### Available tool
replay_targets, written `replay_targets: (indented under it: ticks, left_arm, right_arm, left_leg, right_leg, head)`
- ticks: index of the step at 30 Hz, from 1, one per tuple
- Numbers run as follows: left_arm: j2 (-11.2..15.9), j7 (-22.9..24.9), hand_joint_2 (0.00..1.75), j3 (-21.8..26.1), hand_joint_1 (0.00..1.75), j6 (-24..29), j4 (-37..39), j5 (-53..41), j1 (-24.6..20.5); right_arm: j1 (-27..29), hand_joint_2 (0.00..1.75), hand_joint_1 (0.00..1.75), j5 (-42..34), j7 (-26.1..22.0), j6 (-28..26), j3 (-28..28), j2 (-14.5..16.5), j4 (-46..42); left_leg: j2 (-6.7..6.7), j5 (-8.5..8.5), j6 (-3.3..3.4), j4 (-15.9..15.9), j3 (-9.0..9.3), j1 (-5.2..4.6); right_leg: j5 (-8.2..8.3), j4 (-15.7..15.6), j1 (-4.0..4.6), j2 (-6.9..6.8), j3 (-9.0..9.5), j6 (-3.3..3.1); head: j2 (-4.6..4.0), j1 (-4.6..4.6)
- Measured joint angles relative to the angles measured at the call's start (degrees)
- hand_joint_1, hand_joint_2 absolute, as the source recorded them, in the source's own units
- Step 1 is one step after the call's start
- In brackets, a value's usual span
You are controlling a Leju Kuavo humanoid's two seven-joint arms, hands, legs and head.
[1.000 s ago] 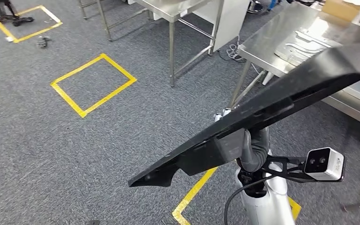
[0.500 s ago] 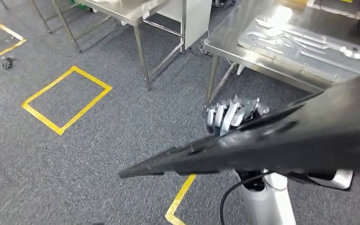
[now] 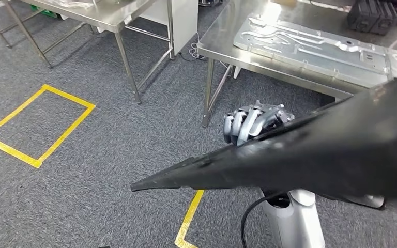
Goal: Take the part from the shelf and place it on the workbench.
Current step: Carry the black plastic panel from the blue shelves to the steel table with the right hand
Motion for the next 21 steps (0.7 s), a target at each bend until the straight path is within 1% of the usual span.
replay_targets:
  ticks: [1,2,3,4,5,6,7,8,9,10,11,12,13,14,15,16,17,18,19,20,21]
  left_arm:
    - [0.0,0.0,1.75,0.0,0.0,-0.1,0.0,0.0,0.1]
    - [0.0,0.0,1.75,0.1,0.0,-0.2,0.0,0.0,0.2]
    - [0.1,0.0,1.75,0.1,0.0,-0.2,0.0,0.0,0.3]
    - [0.1,0.0,1.75,0.1,0.0,-0.2,0.0,0.0,0.3]
    - [0.1,0.0,1.75,0.2,0.0,-0.2,0.0,0.0,0.3]
    - [0.1,-0.1,1.75,0.2,0.0,-0.2,0.0,0.0,0.3]
    - [0.1,-0.1,1.75,0.2,0.0,-0.2,0.0,0.0,0.3]
    - [0.1,-0.1,1.75,0.2,0.0,-0.2,0.0,0.0,0.2]
    - [0.0,-0.1,1.75,0.2,0.0,-0.2,0.0,0.0,0.2]
    - [0.0,-0.2,1.75,0.2,0.0,-0.2,0.0,0.0,0.2]
    - [0.0,-0.2,1.75,0.2,0.0,-0.2,0.0,0.0,0.2]
    - [0.0,-0.2,1.75,0.2,0.0,-0.1,0.0,0.0,0.1]
    - [0.0,-0.2,1.75,0.2,0.0,-0.1,0.0,-0.1,0.1]
    - [0.0,-0.2,1.75,0.2,0.0,-0.1,0.0,-0.1,0.0]
    - [0.0,-0.2,1.75,0.2,0.0,-0.1,0.0,-0.1,0.0]
    - [0.1,-0.2,1.75,0.2,0.0,-0.1,0.0,-0.2,0.0]
    - [0.1,-0.2,1.75,0.2,0.0,-0.1,0.0,-0.2,0.1]
    - [0.1,-0.2,1.75,0.2,0.0,-0.1,0.0,-0.2,0.3]
    - [0.1,-0.2,1.75,0.2,0.0,-0.1,0.0,-0.3,0.4]
    - [0.2,-0.2,1.75,0.2,0.0,-0.1,0.0,-0.3,0.5]
    - [0.2,-0.2,1.75,0.2,0.0,-0.1,0.0,-0.4,0.5]
  right_arm:
    - [-0.1,1.75,1.75,0.0,0.0,-0.1,0.0,0.0,0.0]
    - [-0.2,1.75,1.75,0.0,0.0,-0.1,0.0,0.0,0.0]
    - [-0.2,1.75,1.75,0.0,0.0,-0.1,0.0,0.0,0.0]
    - [-0.2,1.75,1.75,0.0,0.0,-0.2,0.0,0.0,0.0]
    - [-0.2,1.75,1.75,-0.1,0.0,-0.2,0.0,0.0,0.0]
    - [-0.2,1.75,1.75,-0.1,0.0,-0.2,0.0,0.0,-0.1]
    - [-0.3,1.75,1.75,-0.1,0.0,-0.2,0.0,0.0,-0.1]
    - [-0.4,1.75,1.75,-0.1,0.0,-0.2,0.0,0.0,-0.2]
    - [-0.5,1.75,1.75,-0.2,0.1,-0.2,0.0,0.0,-0.3]
    - [-0.6,1.75,1.75,-0.2,0.1,-0.2,0.0,0.0,-0.3]
    - [-0.6,1.75,1.75,-0.2,0.2,-0.3,0.0,0.0,-0.3]
    - [-0.7,1.75,1.75,-0.2,0.3,-0.4,0.0,0.0,-0.3]
    - [-0.7,1.75,1.75,-0.2,0.4,-0.4,0.0,0.0,-0.4]
    - [-0.7,1.75,1.75,-0.3,0.4,-0.5,0.0,0.0,-0.5]
    - [-0.8,1.75,1.75,-0.3,0.5,-0.5,0.0,0.0,-0.6]
    - [-0.8,1.75,1.75,-0.3,0.5,-0.5,0.0,0.0,-0.6]
    - [-0.8,1.75,1.75,-0.4,0.5,-0.5,0.0,0.0,-0.6]
    - [-0.7,1.75,1.75,-0.4,0.6,-0.6,0.0,0.0,-0.6]
    - [-0.7,1.75,1.75,-0.4,0.6,-0.6,0.0,0.0,-0.6]
    - [-0.6,1.75,1.75,-0.4,0.6,-0.7,0.0,0.0,-0.5]
    - [-0.6,1.75,1.75,-0.4,0.6,-0.9,0.0,0.0,-0.6]
  left_leg:
    - [0.56,-0.05,0.16,0.0,0.01,-0.04]
    - [1.22,-0.11,0.25,0.0,0.0,-0.09]
    - [1.92,-0.19,0.27,0.0,0.01,-0.12]
    - [2.64,-0.28,0.27,0.0,0.05,-0.15]
    - [3.32,-0.38,0.24,0.0,0.14,-0.18]
    - [3.93,-0.5,0.19,0.0,0.29,-0.21]
    - [4.5,-0.64,0.09,-0.1,0.51,-0.26]
    - [5.0,-0.78,-0.07,-0.1,0.72,-0.38]
    - [5.5,-0.89,-0.31,-0.2,0.91,-0.48]
    - [6.03,-0.98,-0.58,-0.4,1.11,-0.55]
    - [6.59,-1.03,-0.86,-0.6,1.33,-0.63]
    - [7.04,-1.13,-1.2,-0.7,1.56,-0.66]
    - [6.63,-1.4,-1.52,-0.6,1.72,-0.65]
    - [5.54,-2.11,-1.78,0.3,1.49,-0.63]
    - [4.02,-3.42,-2.01,2.5,0.58,-0.59]
    - [2.43,-5.09,-2.13,5.8,-0.95,-0.52]
    - [1.56,-6.8,-2.22,9.8,-2.94,-0.51]
    - [1.22,-7.89,-2.32,13.2,-4.81,-0.52]
    - [1.13,-7.87,-2.37,15.0,-5.95,-0.52]
    - [1.08,-6.68,-2.37,14.6,-6.1,-0.51]
    - [0.81,-4.54,-2.33,11.9,-5.18,-0.48]
  right_leg:
    - [-1.67,3.3,-0.01,-1.36,-1.66,0.27]
    - [-3.21,6.9,-0.14,-2.05,-3.55,0.46]
    - [-4.02,9.7,-0.24,-2.38,-5.07,0.55]
    - [-3.81,10.7,-0.28,-2.57,-5.76,0.56]
    - [-2.54,9.6,-0.27,-2.78,-5.29,0.44]
    - [-0.54,6.3,-0.17,-3.24,-3.71,0.19]
    - [1.21,2.1,0.11,-4.49,-1.59,-0.21]
    - [2.47,-1.5,0.44,-5.72,0.24,-0.66]
    - [3.06,-3.9,0.79,-6.63,1.42,-1.06]
    - [3.08,-4.9,1.07,-7.07,1.84,-1.36]
    - [3.14,-5.1,1.17,-6.53,1.79,-1.53]
    - [3.32,-5.4,1.0,-5.75,1.92,-1.73]
    - [3.54,-5.8,0.78,-5.07,2.15,-1.87]
    - [3.76,-6.2,0.52,-4.44,2.44,-2.08]
    - [3.98,-6.6,0.24,-3.79,2.71,-2.27]
    - [4.04,-6.7,0.17,-3.16,2.79,-2.36]
    - [4.04,-6.6,0.12,-2.45,2.79,-2.48]
    - [4.04,-6.6,0.1,-1.62,2.79,-2.52]
    - [4.0,-6.5,0.1,-0.76,2.8,-2.54]
    - [3.94,-6.4,0.08,0.13,2.82,-2.52]
    - [3.83,-6.1,0.03,1.0,2.85,-2.43]
  head:
    - [0.0,0.24]
    - [0.0,0.31]
    - [0.0,0.31]
    - [-0.01,0.32]
    - [-0.01,0.31]
    - [-0.01,0.31]
    - [-0.01,0.3]
    - [0.0,0.27]
    - [0.0,0.29]
    - [0.0,0.28]
    - [-0.01,0.31]
    - [-0.01,0.31]
    - [-0.01,0.29]
    - [-0.01,0.26]
    - [0.0,0.18]
    - [0.0,0.14]
    - [0.0,0.07]
    - [0.0,0.02]
    - [0.0,0.01]
    - [-0.01,0.0]
    - [-0.01,0.0]
